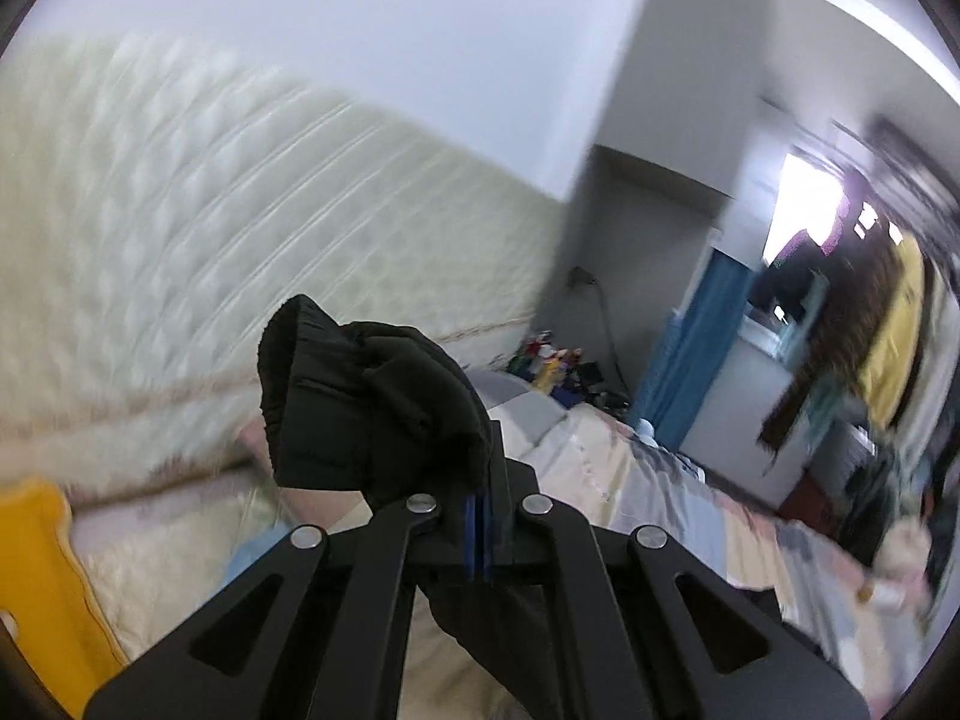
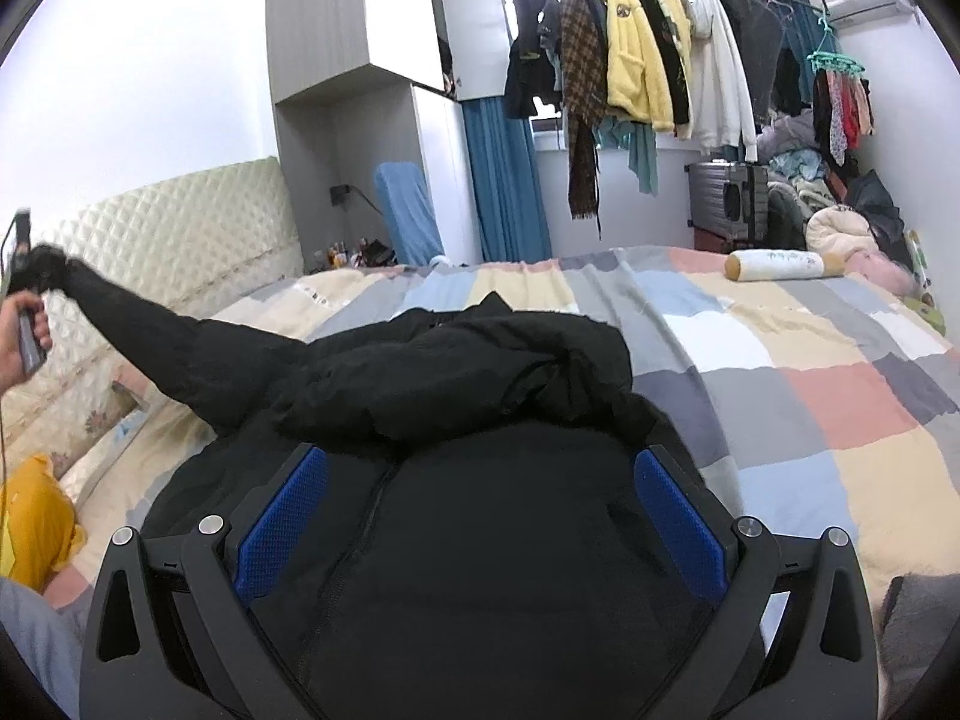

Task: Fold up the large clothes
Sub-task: 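Lift the sleeve and fold it over the jacket body with the left gripper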

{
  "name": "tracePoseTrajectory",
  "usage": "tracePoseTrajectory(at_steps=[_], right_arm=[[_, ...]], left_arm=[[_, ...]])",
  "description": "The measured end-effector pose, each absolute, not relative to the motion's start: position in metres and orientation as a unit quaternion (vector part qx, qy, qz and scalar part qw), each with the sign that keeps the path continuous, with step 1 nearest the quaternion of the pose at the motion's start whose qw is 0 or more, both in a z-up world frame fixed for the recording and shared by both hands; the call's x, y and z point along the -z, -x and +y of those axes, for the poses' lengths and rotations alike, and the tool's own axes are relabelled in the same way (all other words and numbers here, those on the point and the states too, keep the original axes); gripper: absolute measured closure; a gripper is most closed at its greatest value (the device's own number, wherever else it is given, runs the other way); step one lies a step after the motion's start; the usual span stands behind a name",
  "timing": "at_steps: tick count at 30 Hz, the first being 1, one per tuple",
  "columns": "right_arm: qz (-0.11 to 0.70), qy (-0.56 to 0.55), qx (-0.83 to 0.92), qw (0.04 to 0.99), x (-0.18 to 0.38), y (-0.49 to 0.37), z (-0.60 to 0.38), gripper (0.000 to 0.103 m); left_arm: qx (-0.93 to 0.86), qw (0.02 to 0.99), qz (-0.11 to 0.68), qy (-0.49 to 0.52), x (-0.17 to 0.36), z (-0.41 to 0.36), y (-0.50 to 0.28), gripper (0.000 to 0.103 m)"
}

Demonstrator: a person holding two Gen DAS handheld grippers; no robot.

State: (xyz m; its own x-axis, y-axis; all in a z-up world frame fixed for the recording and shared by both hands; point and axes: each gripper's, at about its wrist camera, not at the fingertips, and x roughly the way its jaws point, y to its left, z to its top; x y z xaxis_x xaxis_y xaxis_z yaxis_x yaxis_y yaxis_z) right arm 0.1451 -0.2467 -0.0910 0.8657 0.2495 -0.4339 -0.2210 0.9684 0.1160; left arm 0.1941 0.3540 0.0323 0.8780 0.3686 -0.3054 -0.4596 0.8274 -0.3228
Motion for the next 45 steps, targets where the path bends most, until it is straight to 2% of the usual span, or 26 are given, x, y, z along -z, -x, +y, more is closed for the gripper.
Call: tracePoseTrajectory(at_steps=[7, 14, 19, 26, 31, 45], right_arm=[[0.217, -0.039, -0.118, 0.968, 0.089, -0.138, -0.261, 0.0], [0.215, -0.06, -0.123, 0.967, 0.09, -0.138, -0.274, 0.0], [0.209, -0.062, -0.127, 0.968, 0.09, -0.136, -0.278, 0.0], [0.214, -0.068, -0.12, 0.967, 0.095, -0.14, -0.291, 0.0], [0.217, -0.076, -0.122, 0.966, 0.099, -0.145, -0.296, 0.0], [0.236, -0.092, -0.125, 0.959, 0.114, -0.164, -0.311, 0.0]], left_arm=[[-0.16, 0.976, 0.102, 0.109, -0.08, 0.248, -0.22, 0.102], [-0.095, 0.989, 0.11, 0.033, -0.074, 0.144, -0.257, 0.102], [-0.028, 0.988, 0.149, 0.007, -0.041, 0.062, -0.283, 0.102], [0.05, 0.985, 0.16, 0.047, 0.004, -0.02, -0.307, 0.102], [0.09, 0.974, 0.206, 0.042, 0.051, -0.073, -0.327, 0.102], [0.099, 0.947, 0.304, 0.036, 0.135, -0.118, -0.35, 0.102]])
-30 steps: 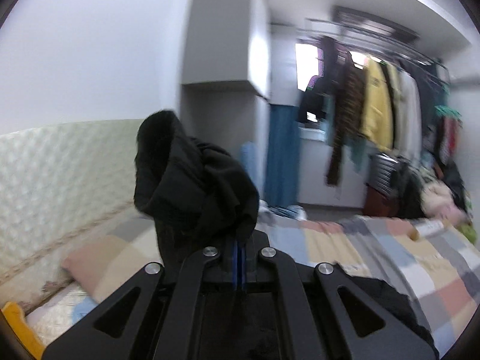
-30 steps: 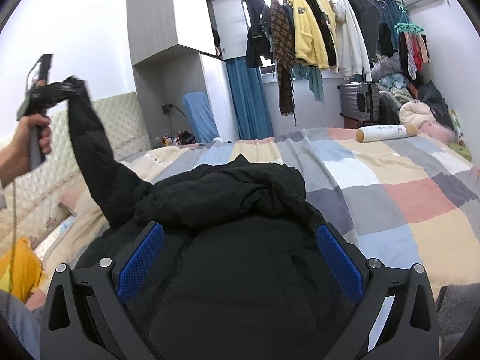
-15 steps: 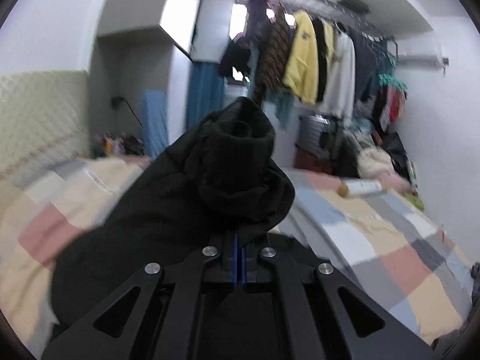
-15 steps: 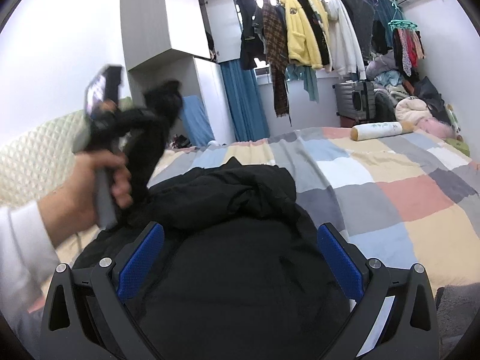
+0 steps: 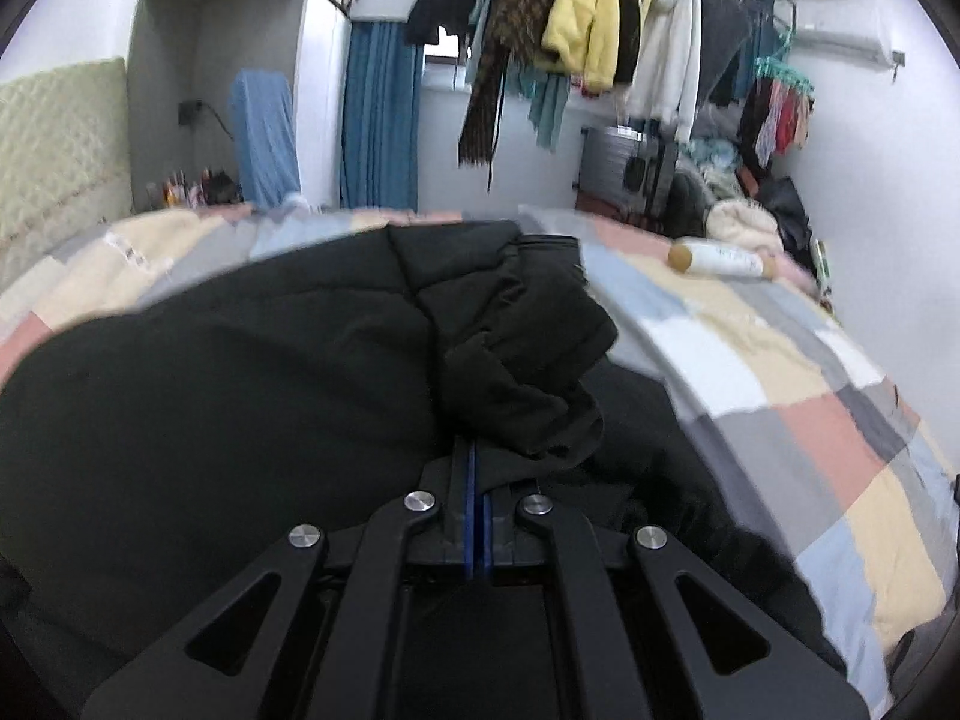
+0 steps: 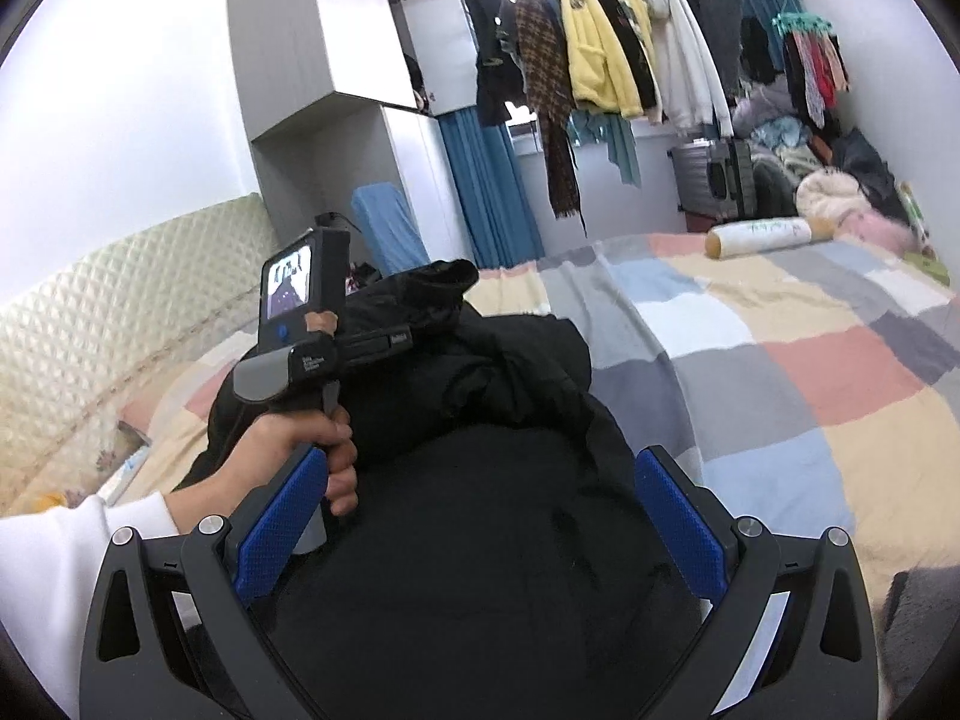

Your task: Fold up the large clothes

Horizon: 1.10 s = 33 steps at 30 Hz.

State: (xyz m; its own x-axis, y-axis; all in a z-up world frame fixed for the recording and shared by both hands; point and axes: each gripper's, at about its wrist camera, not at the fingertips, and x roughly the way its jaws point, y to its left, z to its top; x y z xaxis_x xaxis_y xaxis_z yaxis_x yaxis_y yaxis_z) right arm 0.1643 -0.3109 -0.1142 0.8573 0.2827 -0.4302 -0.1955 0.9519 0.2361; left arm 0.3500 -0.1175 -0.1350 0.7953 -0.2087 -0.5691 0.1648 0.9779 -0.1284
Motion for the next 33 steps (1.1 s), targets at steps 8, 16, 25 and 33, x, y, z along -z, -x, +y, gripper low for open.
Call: tracePoseTrajectory(at_steps=[8, 16, 25, 33], right_arm=[[0.25, -0.086, -0.124, 0.956, 0.119, -0.168, -0.308, 0.0], [0.233, -0.067, -0.125, 0.962, 0.114, -0.156, -0.3, 0.0], [0.217, -0.054, -0.126, 0.967, 0.107, -0.154, -0.291, 0.0], [0.205, -0.032, -0.133, 0.969, 0.101, -0.149, -0.276, 0.0]], left_arm=[[0.107, 0.939, 0.319, 0.074, 0.122, -0.113, -0.345, 0.091], [0.104, 0.94, 0.308, 0.097, 0.098, -0.102, -0.317, 0.012], [0.077, 0.952, 0.287, 0.072, 0.058, -0.07, -0.265, 0.012], [0.067, 0.96, 0.259, 0.077, 0.024, -0.025, -0.198, 0.012]])
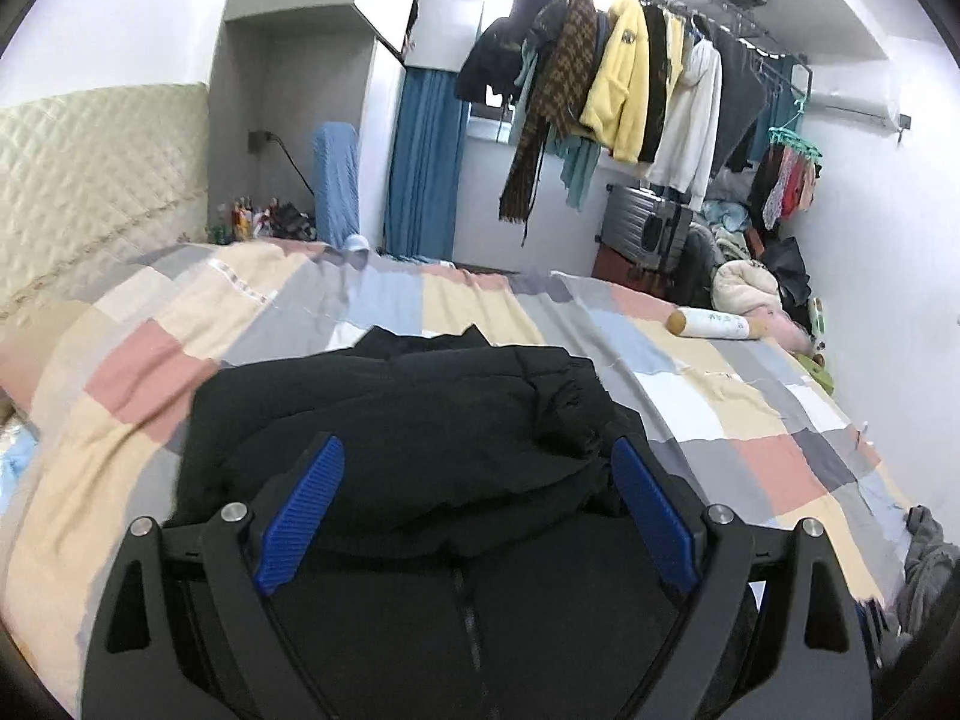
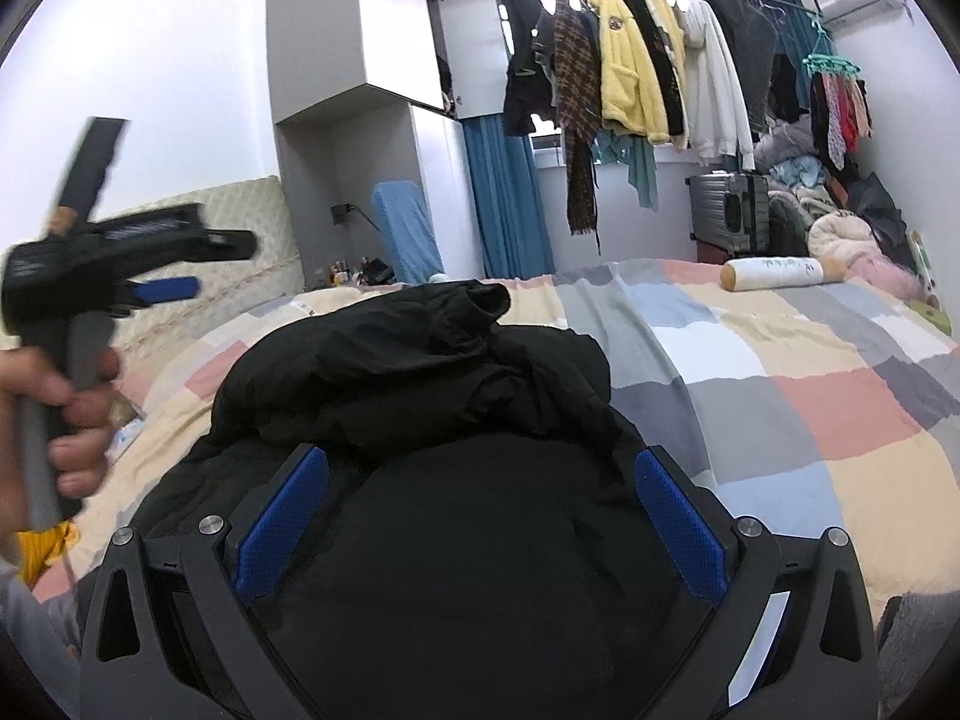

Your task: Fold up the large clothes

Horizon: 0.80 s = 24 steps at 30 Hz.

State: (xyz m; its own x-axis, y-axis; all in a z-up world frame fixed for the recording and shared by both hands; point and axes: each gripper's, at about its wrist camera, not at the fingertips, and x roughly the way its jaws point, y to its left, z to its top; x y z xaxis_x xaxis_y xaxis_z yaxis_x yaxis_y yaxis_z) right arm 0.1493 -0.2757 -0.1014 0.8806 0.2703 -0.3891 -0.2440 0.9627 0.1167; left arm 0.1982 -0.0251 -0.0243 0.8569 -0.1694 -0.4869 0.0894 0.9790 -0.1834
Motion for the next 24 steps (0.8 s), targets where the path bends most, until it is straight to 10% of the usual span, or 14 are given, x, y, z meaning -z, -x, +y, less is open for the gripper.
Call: tracePoseTrajectory(at_steps=[24], right_arm=[[0.256, -0.02, -0.164, 0.953, 0.11, -0.176, -0.223, 0.0]], left_arm=[[0.046, 0.961, 0.262, 0.077, 0.077, 0.039, -0.108, 0.012]])
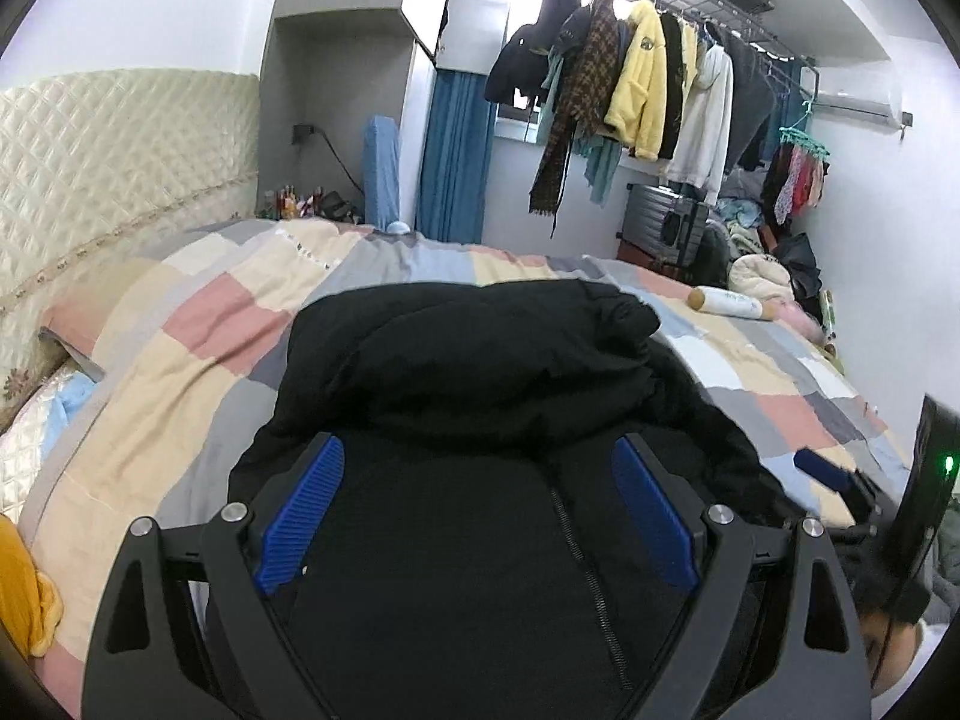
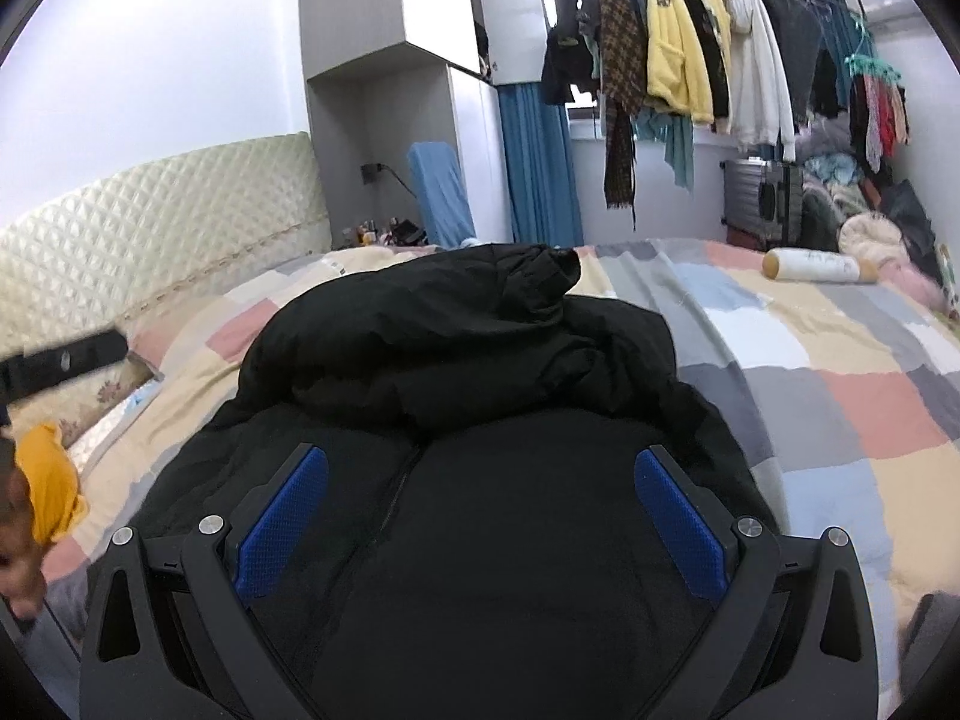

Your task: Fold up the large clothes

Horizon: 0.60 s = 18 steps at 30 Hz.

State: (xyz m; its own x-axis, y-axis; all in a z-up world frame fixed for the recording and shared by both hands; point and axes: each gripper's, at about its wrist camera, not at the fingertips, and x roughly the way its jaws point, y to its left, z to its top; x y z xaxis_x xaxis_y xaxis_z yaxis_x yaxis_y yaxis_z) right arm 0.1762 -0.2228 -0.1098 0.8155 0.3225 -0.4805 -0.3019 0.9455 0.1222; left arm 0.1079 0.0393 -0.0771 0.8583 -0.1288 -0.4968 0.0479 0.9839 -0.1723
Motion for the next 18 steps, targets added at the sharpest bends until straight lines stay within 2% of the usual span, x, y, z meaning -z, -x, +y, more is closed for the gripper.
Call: tracePoseTrajectory(at_steps=[13, 18], right_arm=[[0.268, -0.019, -0.13, 0.954, 0.106, -0.306, -0.23, 0.0], [0.295, -0.073, -0.096, 0.948, 0.111, -0.365, -0.257, 0.0]], left_arm=[[0.028, 0.958, 0.263, 0.107, 0.096, 0.072, -0.125, 0.012], [0.023, 0.955, 0.271, 0.12, 0.104, 0.08, -0.133, 0.012]])
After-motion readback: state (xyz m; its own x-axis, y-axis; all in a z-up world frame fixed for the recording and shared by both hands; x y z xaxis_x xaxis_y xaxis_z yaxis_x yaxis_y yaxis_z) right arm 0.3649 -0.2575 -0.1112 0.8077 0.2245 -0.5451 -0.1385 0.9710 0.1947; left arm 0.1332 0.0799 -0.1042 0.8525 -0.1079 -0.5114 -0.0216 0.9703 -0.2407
